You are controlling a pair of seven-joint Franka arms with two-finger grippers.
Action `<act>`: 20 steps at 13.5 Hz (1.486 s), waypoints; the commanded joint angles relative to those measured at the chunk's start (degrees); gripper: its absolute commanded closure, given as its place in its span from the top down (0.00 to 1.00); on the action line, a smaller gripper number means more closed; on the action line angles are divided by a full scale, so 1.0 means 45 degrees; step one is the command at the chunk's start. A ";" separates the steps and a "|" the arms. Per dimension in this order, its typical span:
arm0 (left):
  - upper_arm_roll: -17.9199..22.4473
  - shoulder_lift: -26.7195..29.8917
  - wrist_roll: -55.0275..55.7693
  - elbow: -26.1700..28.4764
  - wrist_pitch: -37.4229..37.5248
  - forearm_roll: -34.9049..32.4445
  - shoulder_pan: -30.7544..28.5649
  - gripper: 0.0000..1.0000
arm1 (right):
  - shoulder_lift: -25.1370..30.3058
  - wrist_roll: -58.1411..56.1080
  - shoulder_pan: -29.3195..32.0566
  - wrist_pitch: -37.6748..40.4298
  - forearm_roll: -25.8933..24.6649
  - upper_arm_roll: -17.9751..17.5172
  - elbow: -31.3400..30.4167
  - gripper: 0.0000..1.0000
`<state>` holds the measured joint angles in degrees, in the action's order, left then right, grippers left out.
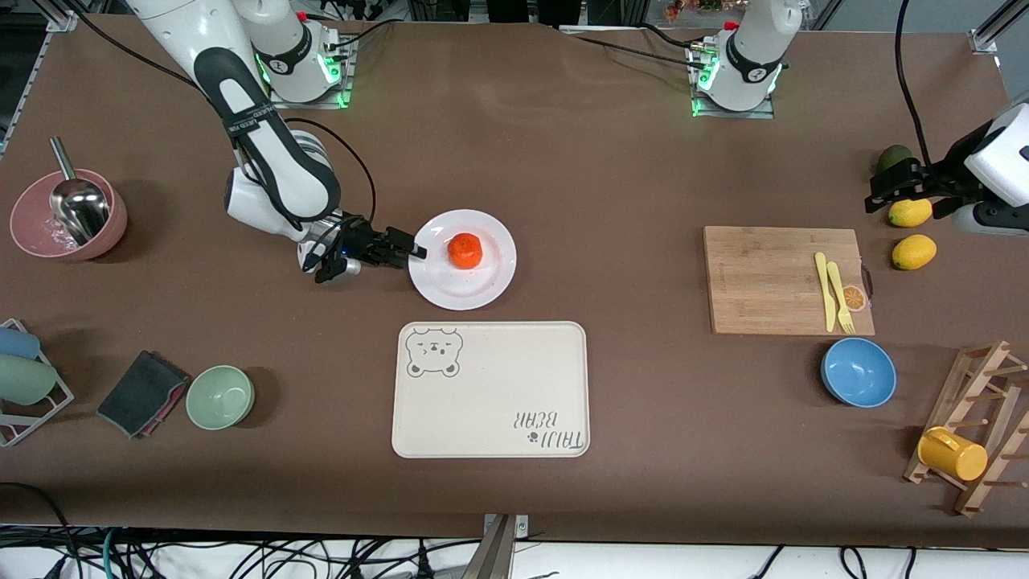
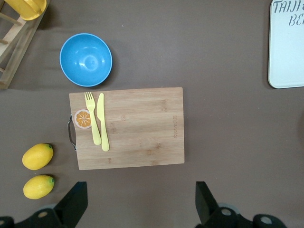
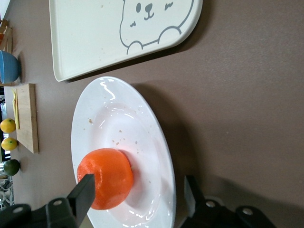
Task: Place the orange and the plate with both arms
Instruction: 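Move the right gripper to the plate rim and grip it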
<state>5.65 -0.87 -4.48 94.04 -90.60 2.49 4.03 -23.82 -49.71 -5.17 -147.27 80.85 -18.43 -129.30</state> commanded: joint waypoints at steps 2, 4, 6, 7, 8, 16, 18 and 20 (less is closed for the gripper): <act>-0.0024 -0.0158 -0.0255 -0.0409 0.0271 -0.0377 -0.0036 1.00 | -0.0447 -0.1508 0.0055 -0.0360 0.1210 -0.0241 0.0081 0.76; -0.0044 -0.0158 -0.0255 -0.0390 0.0271 -0.0377 -0.0017 1.00 | -0.0585 -0.1960 0.0055 -0.0399 0.1622 -0.0261 0.0100 0.73; -0.0044 -0.0158 -0.0255 -0.0409 0.0271 -0.0377 -0.0017 1.00 | -0.0585 -0.1962 0.0055 -0.0573 0.1682 -0.0299 0.0100 0.64; -0.0044 -0.0158 -0.0255 -0.0390 0.0271 -0.0377 -0.0017 1.00 | -0.0585 -0.1981 0.0055 -0.0594 0.1682 -0.0319 0.0081 0.56; -0.0044 -0.0158 -0.0255 -0.0390 0.0251 -0.0377 -0.0017 1.00 | -0.0604 -0.2001 0.0036 -0.0594 0.1682 -0.0377 0.0100 0.49; -0.0063 -0.0236 -0.0255 -0.0390 0.0271 -0.0377 0.0003 1.00 | -0.0917 -0.2333 0.0055 -0.0828 0.1701 -0.0455 0.0081 0.29; -0.0063 -0.0236 -0.0255 -0.0390 0.0271 -0.0357 0.0003 1.00 | -0.0937 -0.2333 0.0055 -0.0829 0.1876 -0.0456 0.0100 0.19; -0.0063 -0.0236 -0.0255 -0.0409 0.0251 -0.0377 0.0003 1.00 | -0.0937 -0.2624 0.0055 -0.0829 0.2071 -0.0456 0.0100 0.16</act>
<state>5.57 -1.21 -4.66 94.02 -90.60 2.49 4.03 -27.72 -59.07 -5.17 -150.14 87.84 -19.73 -129.28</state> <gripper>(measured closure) 0.000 0.802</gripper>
